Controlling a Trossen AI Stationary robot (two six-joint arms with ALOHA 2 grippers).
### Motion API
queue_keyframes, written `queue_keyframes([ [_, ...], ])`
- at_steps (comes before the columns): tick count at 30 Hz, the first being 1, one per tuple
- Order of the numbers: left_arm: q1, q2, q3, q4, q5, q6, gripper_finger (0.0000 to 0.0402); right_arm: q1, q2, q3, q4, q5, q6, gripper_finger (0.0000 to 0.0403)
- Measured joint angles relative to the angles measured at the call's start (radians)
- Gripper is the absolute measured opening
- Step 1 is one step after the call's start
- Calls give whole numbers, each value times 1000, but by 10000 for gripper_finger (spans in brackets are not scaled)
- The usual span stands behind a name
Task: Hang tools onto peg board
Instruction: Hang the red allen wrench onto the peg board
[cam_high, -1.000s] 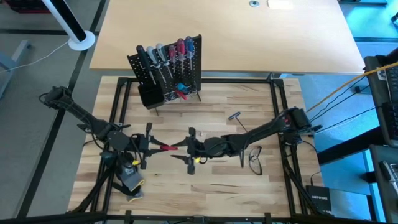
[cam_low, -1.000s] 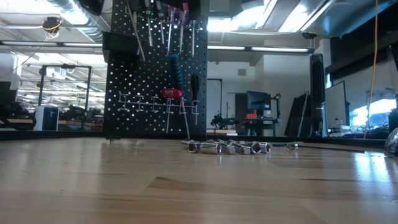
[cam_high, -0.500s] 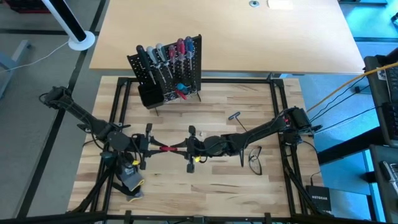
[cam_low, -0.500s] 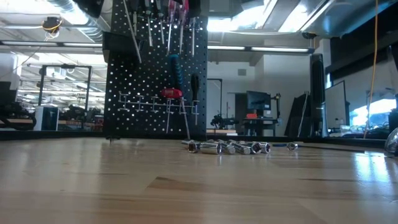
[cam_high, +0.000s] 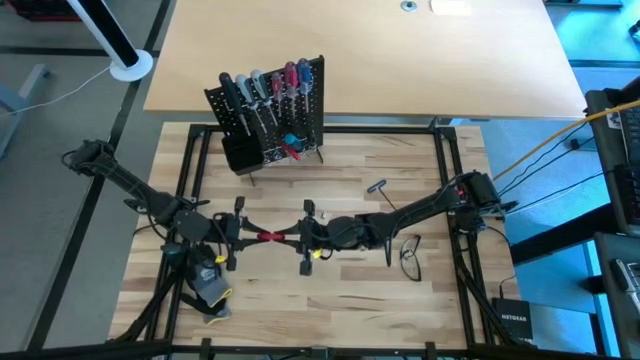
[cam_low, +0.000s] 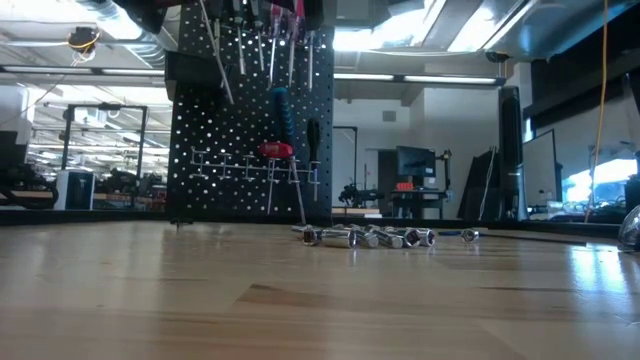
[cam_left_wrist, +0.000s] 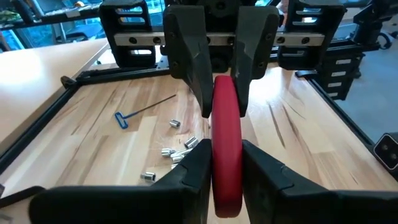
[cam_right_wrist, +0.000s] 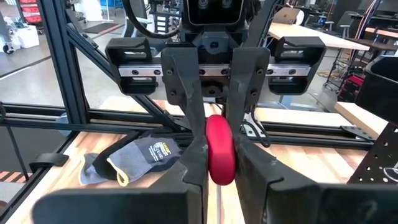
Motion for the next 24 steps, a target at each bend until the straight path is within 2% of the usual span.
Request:
queue_keyframes([
  [3,0,0,0,3,-1,-22,74,-1,0,0,2,5,0,54],
  [9,1,-5,0,5,-41,-34,149,-3,0,0,1,54,-34,53],
  [13,-12,-63,1,-67,-48,-43,182,-16,-2,0,5,76,-50,53],
  [19,-33,-238,2,-263,-45,-167,190,-56,-2,1,-16,105,-51,54],
  [24,-47,-359,2,-453,-46,-282,183,-141,7,2,110,118,-44,54],
])
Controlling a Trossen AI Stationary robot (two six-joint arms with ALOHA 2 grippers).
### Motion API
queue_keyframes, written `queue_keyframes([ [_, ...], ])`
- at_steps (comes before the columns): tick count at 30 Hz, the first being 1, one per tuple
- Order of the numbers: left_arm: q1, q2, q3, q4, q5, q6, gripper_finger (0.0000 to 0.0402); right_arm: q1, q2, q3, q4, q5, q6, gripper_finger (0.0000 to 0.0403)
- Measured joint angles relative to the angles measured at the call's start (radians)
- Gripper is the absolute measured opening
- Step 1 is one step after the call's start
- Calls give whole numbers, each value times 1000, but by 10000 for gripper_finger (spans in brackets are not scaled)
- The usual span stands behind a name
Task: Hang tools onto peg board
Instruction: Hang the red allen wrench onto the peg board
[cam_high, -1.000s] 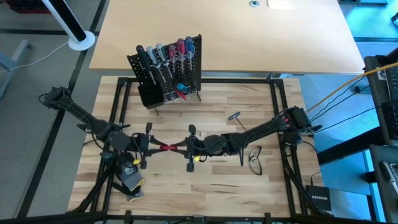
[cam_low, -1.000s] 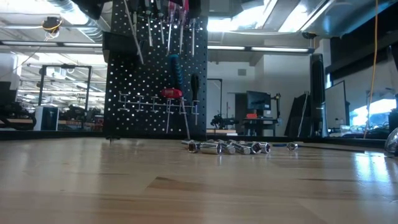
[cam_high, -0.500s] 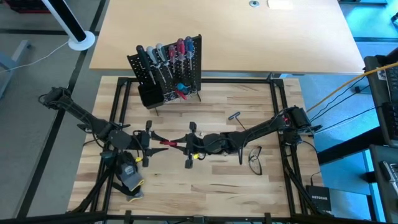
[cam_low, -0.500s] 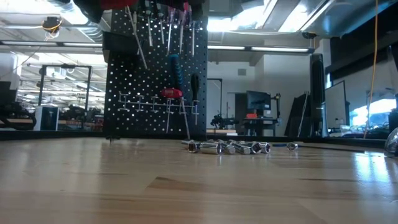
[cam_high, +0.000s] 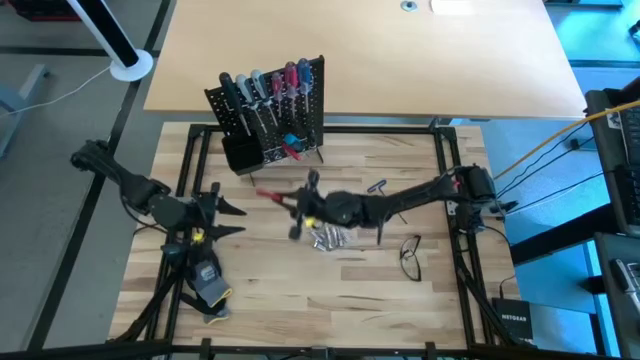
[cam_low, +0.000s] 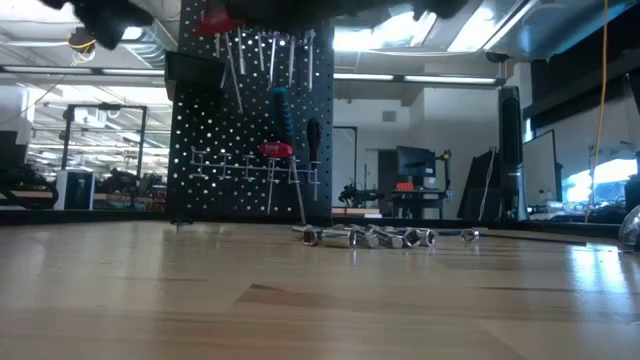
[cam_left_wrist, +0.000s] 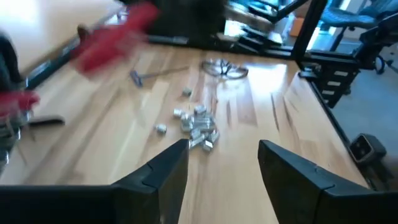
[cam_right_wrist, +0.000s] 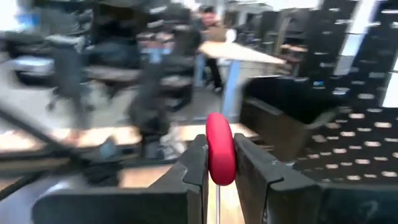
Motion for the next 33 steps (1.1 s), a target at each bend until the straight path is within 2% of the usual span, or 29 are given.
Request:
queue_keyframes([
  [5,-15,-38,0,-130,0,-104,177,-82,73,0,155,53,13,54],
  [11,-34,-37,-7,-148,-1,-146,175,-133,162,-1,333,169,13,55],
  [17,-60,-36,-8,-143,-1,-153,175,-116,170,-1,368,124,-16,55],
  [23,-59,-36,-8,-139,-6,-153,175,-136,173,-1,429,163,-13,55],
  [31,-59,-36,-8,-139,-56,-149,175,-203,283,-2,696,144,41,55],
  [33,-59,-36,-8,-139,-68,-138,175,-212,284,-2,709,135,39,55],
])
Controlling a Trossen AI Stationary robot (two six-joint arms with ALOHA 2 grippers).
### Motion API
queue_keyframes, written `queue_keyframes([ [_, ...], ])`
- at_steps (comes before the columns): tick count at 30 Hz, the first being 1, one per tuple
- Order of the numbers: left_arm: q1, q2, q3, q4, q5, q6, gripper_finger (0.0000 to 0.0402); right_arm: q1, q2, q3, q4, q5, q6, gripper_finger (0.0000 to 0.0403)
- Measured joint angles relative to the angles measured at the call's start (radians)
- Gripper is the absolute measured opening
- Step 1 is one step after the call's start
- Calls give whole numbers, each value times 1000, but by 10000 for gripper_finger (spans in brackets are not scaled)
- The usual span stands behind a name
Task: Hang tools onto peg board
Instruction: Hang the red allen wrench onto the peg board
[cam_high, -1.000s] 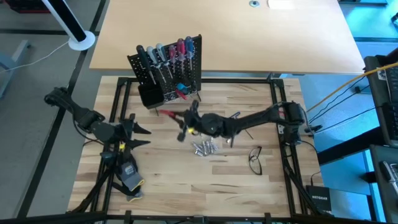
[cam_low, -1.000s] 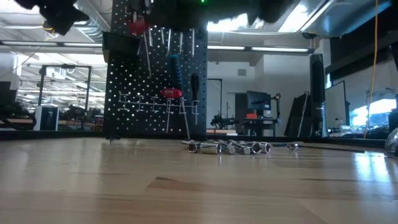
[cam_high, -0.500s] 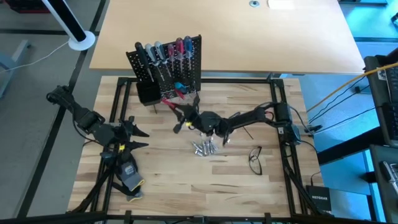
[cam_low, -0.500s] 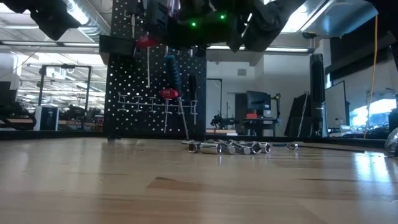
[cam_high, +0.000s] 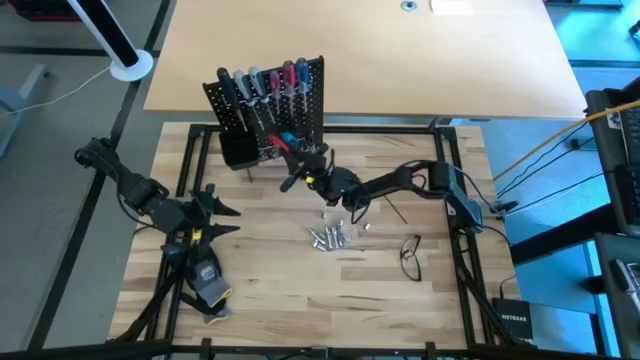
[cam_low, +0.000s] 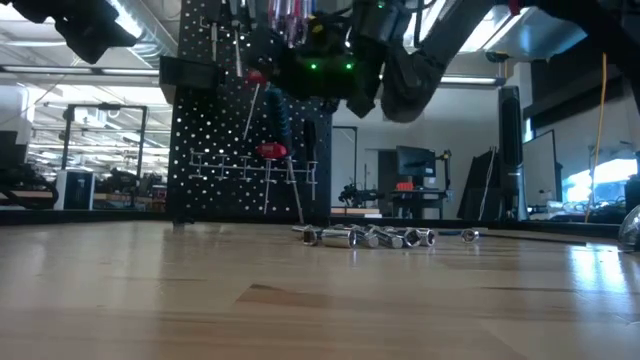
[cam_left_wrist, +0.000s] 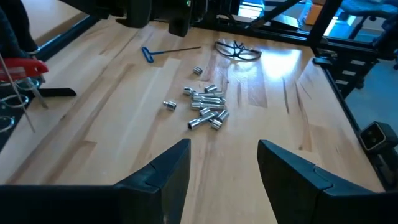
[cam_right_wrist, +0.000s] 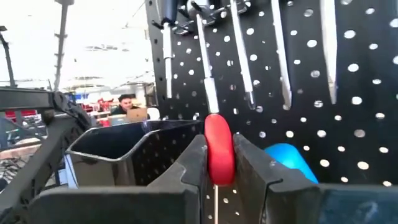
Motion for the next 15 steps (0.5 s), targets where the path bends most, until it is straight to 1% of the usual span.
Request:
queue_keyframes([
  [4,0,0,0,0,-20,9,175,-18,5,3,2,-17,-24,56],
  [9,2,0,0,17,-66,59,175,-31,22,73,-46,-66,-49,56],
  [11,2,0,-1,49,-72,86,175,-37,45,99,-70,-69,-83,56],
  [15,2,0,-1,87,-73,133,175,-36,66,107,-65,-62,-123,56],
])
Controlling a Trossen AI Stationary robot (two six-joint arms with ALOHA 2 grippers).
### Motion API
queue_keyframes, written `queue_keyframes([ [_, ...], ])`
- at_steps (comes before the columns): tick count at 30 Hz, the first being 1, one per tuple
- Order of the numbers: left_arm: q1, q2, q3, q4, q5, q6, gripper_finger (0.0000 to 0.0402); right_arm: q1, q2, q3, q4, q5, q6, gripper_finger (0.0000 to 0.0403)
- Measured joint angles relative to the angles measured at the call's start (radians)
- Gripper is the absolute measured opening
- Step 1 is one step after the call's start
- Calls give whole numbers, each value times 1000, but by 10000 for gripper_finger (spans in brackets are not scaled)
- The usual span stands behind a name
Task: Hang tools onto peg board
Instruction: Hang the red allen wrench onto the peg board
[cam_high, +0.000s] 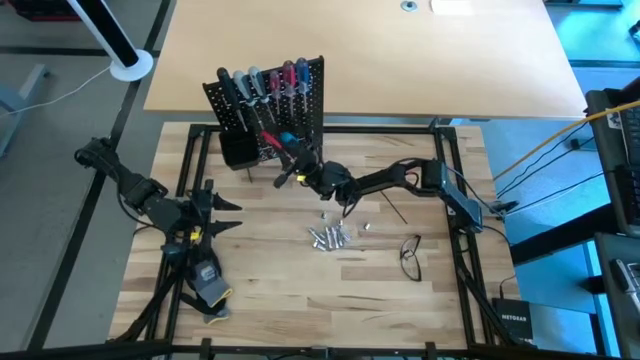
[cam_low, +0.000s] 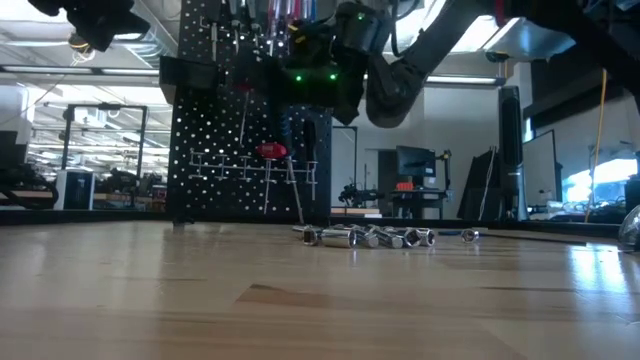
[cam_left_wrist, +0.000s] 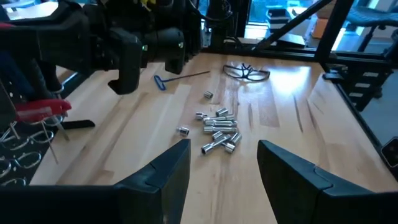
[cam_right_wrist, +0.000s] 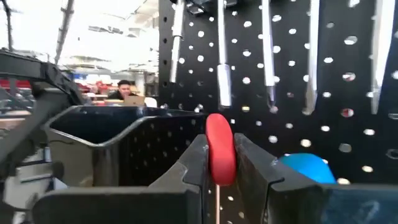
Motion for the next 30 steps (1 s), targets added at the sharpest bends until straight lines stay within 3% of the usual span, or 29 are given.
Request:
queue_keyframes([
  [10,0,0,0,17,0,-4,175,-31,19,0,-8,5,-30,56],
  [18,0,20,0,16,0,-3,175,-38,18,0,-110,-15,7,56],
  [30,0,33,0,16,1,-2,175,-52,18,0,-316,-23,209,69],
])
